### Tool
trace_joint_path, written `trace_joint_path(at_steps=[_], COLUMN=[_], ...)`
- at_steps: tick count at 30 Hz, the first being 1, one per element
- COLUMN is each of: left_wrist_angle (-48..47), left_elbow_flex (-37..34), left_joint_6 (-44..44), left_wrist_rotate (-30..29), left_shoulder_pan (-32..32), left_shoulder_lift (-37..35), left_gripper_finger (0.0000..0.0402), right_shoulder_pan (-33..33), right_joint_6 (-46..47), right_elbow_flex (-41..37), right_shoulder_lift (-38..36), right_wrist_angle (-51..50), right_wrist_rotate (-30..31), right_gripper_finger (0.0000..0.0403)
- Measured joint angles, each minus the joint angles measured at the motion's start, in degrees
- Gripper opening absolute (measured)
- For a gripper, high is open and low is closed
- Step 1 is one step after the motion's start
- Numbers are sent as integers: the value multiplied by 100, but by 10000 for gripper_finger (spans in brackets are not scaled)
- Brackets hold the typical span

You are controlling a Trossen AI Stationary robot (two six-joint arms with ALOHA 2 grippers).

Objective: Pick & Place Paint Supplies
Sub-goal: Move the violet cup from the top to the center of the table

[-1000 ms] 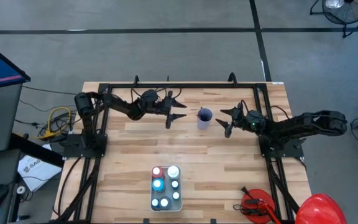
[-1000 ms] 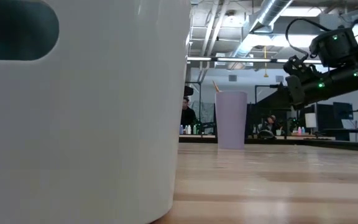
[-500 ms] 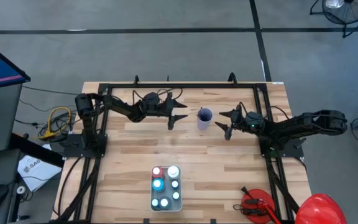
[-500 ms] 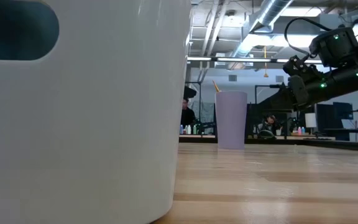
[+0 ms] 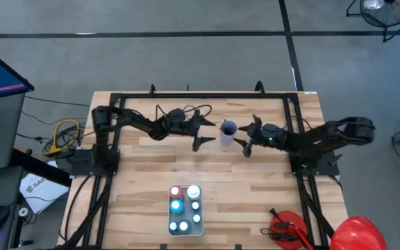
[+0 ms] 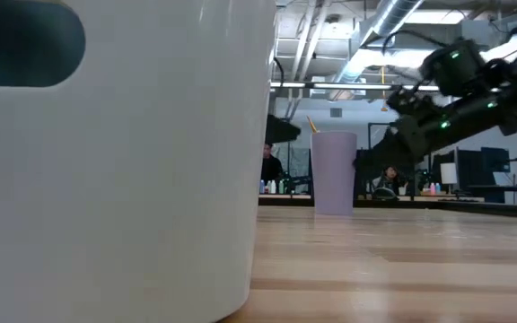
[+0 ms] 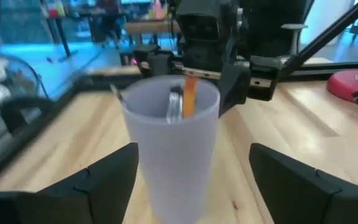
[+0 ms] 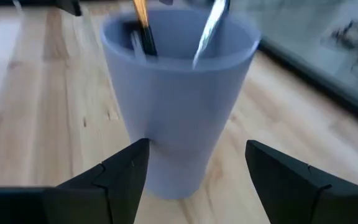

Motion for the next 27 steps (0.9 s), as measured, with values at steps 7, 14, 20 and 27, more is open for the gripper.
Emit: trace_joint_path(at_steps=[7,14,20,27], left_wrist_angle=[-14,-4,-5,-10], left_elbow_flex=[495,652,652,652], left_joint_6=[-203,-194,-140,-145], left_wrist_rotate=[-43,-36,-39,-37], left_shoulder_pan=[9,35,89,85], left_shoulder_lift=[786,988,986,984], left_gripper_finger=[309,310,310,310], right_shoulder_pan=[21,38,8,-181], right_joint_6=[252,266,112,-659], right_elbow_flex=[529,664,514,510], right_shoulder_lift=[1431,1708,1272,717], right_wrist_angle=[102,128,57,-764], right_wrist_rotate=[1,4,10,19], right_gripper_finger=[261,261,261,260])
